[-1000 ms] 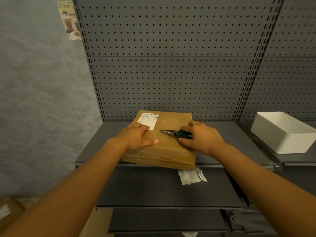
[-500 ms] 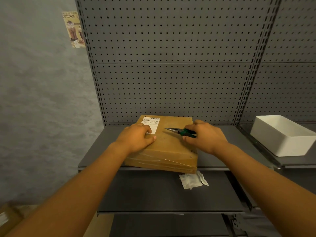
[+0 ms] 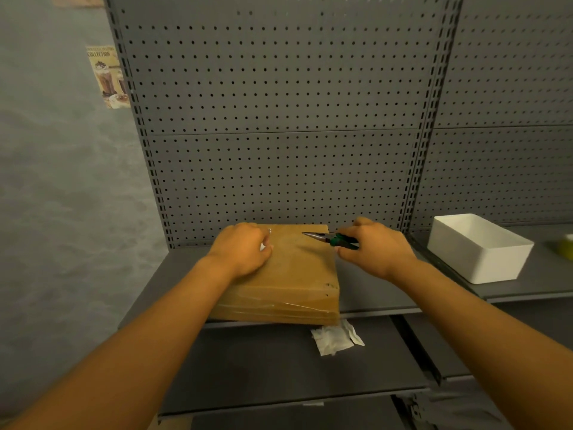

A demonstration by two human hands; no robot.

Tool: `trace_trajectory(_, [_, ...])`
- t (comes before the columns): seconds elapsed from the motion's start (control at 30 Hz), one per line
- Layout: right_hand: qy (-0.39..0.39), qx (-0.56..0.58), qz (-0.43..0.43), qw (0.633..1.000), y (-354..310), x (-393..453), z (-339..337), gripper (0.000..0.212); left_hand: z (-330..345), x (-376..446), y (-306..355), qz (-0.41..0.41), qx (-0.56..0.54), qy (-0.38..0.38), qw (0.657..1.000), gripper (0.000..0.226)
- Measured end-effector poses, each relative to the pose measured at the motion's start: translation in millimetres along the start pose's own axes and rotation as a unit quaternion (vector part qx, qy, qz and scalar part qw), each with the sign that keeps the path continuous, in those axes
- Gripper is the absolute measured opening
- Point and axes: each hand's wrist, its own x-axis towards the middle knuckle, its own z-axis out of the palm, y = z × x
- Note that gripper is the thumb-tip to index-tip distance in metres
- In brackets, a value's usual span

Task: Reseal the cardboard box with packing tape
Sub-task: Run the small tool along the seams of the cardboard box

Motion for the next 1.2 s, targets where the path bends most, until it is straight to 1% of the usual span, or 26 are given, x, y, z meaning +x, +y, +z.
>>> trace_trajectory(0.13, [0.007, -0.005, 0.008, 1.000, 20.1, -1.2, -3.6, 0.049, -4.3, 14.6, 23.3, 0.019, -0.001, 0.002, 1.000, 0.028])
trace_trajectory(0.27, [0.004, 0.001, 0.019, 1.000, 59.3, -4.7, -10.8, 0.049, -6.2, 38.1, 63.5, 0.044, -0.001, 0.000, 0.999, 0.029])
trace_trajectory(0.4, [0.003, 0.000, 0.032, 0.999, 116.3, -11.5, -19.6, 0.049, 0.9, 68.9, 118.1, 0.065, -0.005, 0.021, 0.998, 0.027])
trace_trajectory(0.53, [-0.001, -0.003, 0.051, 0.999, 186.0, -17.1, -29.5, 0.048, 21.2, 104.3, 182.0, 0.087, -0.005, 0.011, 0.996, 0.027])
trace_trajectory(0.7, [-0.013, -0.020, 0.073, 0.997, 258.5, -29.6, -32.9, 0.043, 43.5, 135.3, 248.6, 0.111, -0.017, 0.017, 0.994, 0.028])
trace_trajectory(0.83, [-0.017, -0.029, 0.092, 0.995, 308.9, -38.1, -36.0, 0.043, 53.3, 155.7, 296.3, 0.124, -0.017, 0.019, 0.992, 0.028])
trace_trajectory(1.0, [-0.025, -0.025, 0.108, 0.994, 348.4, -41.8, -38.0, 0.042, 63.6, 179.3, 332.1, 0.128, -0.019, 0.018, 0.991, 0.026])
trace_trajectory(1.2, [-0.016, -0.018, 0.126, 0.992, 369.0, -40.9, -33.6, 0.043, 72.8, 196.9, 346.8, 0.132, -0.016, 0.012, 0.991, 0.026])
